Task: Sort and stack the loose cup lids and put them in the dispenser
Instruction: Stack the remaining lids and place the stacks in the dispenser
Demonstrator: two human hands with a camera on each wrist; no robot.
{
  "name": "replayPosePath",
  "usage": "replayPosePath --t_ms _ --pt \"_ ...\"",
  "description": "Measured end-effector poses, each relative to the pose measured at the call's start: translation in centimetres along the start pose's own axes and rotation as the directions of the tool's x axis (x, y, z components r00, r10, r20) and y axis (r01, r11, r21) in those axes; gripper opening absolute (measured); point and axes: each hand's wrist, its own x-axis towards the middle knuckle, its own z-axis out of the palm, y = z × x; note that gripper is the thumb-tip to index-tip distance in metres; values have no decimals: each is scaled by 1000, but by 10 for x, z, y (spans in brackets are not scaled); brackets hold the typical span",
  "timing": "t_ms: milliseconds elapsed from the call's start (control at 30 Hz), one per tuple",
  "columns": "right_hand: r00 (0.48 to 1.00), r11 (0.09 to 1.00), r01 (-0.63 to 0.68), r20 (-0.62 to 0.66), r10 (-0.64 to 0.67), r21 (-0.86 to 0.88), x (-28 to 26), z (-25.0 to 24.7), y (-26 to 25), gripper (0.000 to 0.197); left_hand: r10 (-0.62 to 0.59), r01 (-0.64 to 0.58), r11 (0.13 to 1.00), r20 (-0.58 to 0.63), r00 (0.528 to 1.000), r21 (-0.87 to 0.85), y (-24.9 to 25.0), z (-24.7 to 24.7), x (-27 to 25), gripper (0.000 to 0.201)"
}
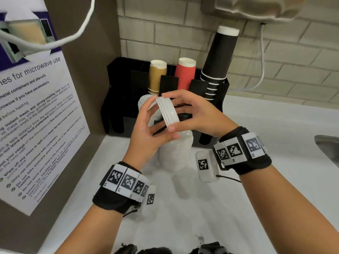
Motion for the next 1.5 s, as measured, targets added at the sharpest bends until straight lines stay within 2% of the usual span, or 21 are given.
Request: replayPosePath --t_ms 167,267,333,433,500,567,633,733,900,1000,1033,1100,1267,1400,1500 --pt "999 999 33 -39 -34 -27 2 2 3 65 33 -33 999 -8 999 18 -1 5 3 93" --pt "997 997 49 -49 -52 -66 5 -4 4 64 19 -18 1000 23 1000 -20 -1 4 8 92" --pt "993 994 41 -103 -52 -100 8 -18 8 64 2 -1 1000 19 1000 -15 -3 -2 10 89" --pt "967 983 -62 -255 16 -174 6 -54 25 64 -1 5 999 -86 996 43 -5 -18 9 80" --pt "926 941 -197 -368 86 -274 2 -74 45 66 2 10 997 -150 989 81 -8 -27 6 69" --pt "894 881 -321 -419 160 -347 -1 -86 67 73 9 15 991 -179 984 132 -11 -34 3 58" --pt "897 816 -385 -381 222 -431 -1 -87 86 79 6 27 984 -191 982 174 -13 -39 1 47" --pt "921 690 -386 -291 257 -613 5 -79 105 79 -7 50 978 -211 977 202 -17 -43 -1 28" --pt "912 416 -362 -224 344 -834 15 -64 116 73 -43 95 970 -225 973 223 -21 -43 -4 24" --pt "887 212 -287 -175 427 -934 21 -54 120 70 -54 107 967 -222 973 233 -22 -42 -6 23" --pt "875 169 -263 -161 456 -950 23 -51 122 69 -59 112 965 -220 974 235 -22 -41 -6 23" --pt "845 147 -242 -134 519 -959 28 -46 127 70 -72 122 965 -215 974 234 -22 -39 -7 22" --pt "773 207 -297 -108 625 -932 30 -43 133 75 -90 139 963 -214 973 229 -26 -38 -8 22" --pt "765 183 -275 -99 637 -944 27 -43 135 61 -101 150 963 -218 971 224 -28 -40 -9 22" --pt "711 190 -295 -82 698 -936 27 -44 130 52 -104 153 962 -215 971 225 -29 -42 -9 21"
